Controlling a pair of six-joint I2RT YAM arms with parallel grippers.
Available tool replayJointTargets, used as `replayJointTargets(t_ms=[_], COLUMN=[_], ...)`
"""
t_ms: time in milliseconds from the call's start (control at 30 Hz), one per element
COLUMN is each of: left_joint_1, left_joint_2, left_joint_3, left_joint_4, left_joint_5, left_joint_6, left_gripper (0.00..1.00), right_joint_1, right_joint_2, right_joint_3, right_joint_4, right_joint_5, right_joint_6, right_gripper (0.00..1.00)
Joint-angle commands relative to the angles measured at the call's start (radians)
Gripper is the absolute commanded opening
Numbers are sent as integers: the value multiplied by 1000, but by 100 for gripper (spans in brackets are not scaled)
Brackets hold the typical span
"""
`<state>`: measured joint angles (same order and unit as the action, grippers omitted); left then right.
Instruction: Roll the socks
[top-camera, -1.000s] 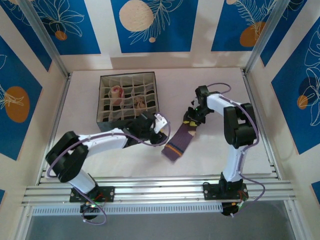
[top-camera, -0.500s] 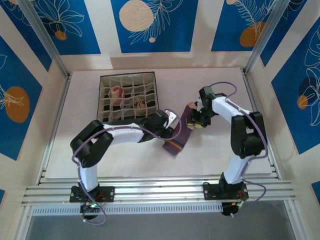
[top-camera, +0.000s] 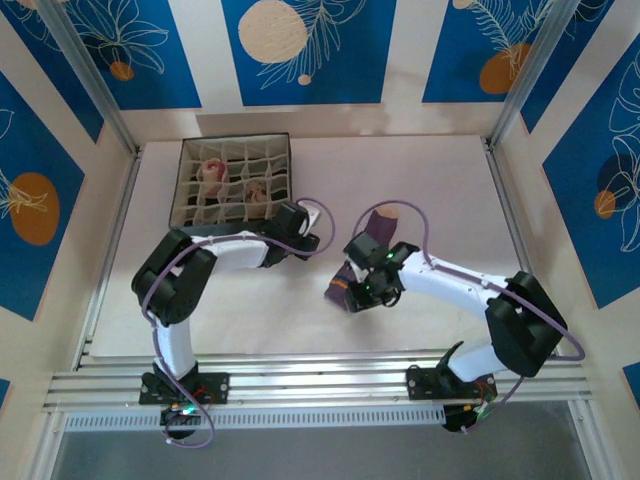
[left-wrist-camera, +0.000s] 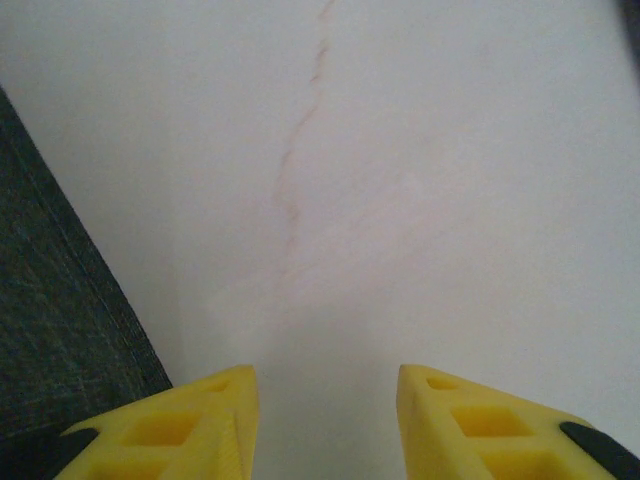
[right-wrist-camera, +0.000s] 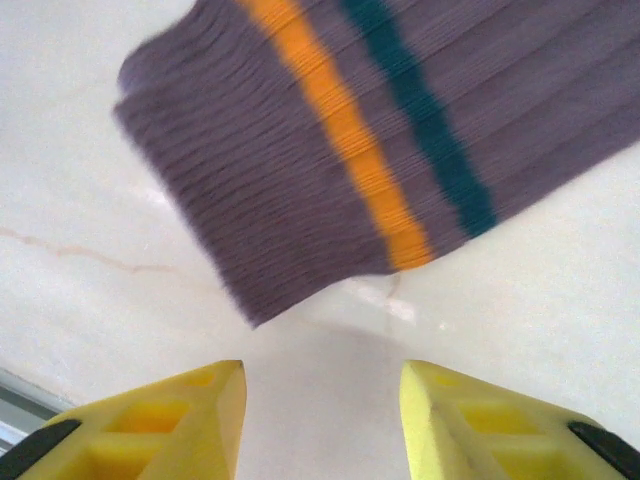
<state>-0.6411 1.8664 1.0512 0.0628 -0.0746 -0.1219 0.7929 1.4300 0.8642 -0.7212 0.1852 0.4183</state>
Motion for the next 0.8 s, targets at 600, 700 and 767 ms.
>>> replayJointTargets(t_ms=[600, 700, 767], left_joint_1=[41, 43, 43], left_joint_2=[-279, -333, -366], left_joint_3=[-280, -344, -394], left_joint_4=[92, 155, 219], left_joint_5=[49, 92, 207], left_joint_6=[29, 96, 173], left_gripper=[42, 42, 43], right_joint_1=[244, 216, 173], right_joint_2=[386, 318, 263], right_joint_3=[235, 196, 160], right_joint_4=[-45, -11, 24], right_joint_5=[324, 234, 121], right_joint_6=[-54, -86, -112], right_gripper=[22, 10, 6])
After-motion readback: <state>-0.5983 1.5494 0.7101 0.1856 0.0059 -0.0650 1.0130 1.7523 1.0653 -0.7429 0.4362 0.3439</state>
